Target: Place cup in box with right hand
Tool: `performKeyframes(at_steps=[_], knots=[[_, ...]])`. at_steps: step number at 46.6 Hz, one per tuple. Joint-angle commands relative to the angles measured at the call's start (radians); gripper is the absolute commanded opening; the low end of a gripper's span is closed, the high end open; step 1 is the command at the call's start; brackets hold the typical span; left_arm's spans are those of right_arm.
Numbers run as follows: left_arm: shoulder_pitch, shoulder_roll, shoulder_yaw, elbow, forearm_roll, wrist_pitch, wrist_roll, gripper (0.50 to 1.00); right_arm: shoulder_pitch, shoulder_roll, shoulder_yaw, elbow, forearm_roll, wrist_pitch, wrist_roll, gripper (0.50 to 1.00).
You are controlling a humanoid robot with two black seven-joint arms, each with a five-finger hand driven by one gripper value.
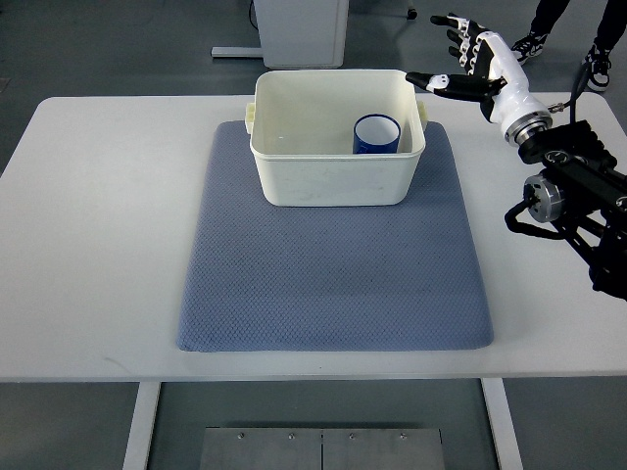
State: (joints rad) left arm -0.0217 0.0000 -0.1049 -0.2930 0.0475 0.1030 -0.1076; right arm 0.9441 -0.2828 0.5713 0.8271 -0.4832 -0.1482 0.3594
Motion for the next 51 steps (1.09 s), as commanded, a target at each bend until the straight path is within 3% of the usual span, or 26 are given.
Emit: performKeyframes(at_steps=[1,21,36,51], knots=[[-0.001,0.0,0.001,0.0,0.0,0.0,0.0,1.0,-0.031,-0.01,0.042,0.001,0.0,0.002,-0.025,0.995],[0.0,0.0,0.001,0.0,0.0,0.0,0.0,1.0,-0.149,-0.006,0.257,0.0,-0.002,0.004,-0.142,0.998],[0.0,0.0,0.001,0.0,0.0,0.0,0.0,1.0,-0.191,0.036,0.32,-0.011,0.0,0.002,-0.135,1.0],[0.0,0.0,0.001,0.0,0.0,0.0,0.0,1.0,-0.2,0.073,0.355,-0.091,0.0,0.002,-0.134,1.0]])
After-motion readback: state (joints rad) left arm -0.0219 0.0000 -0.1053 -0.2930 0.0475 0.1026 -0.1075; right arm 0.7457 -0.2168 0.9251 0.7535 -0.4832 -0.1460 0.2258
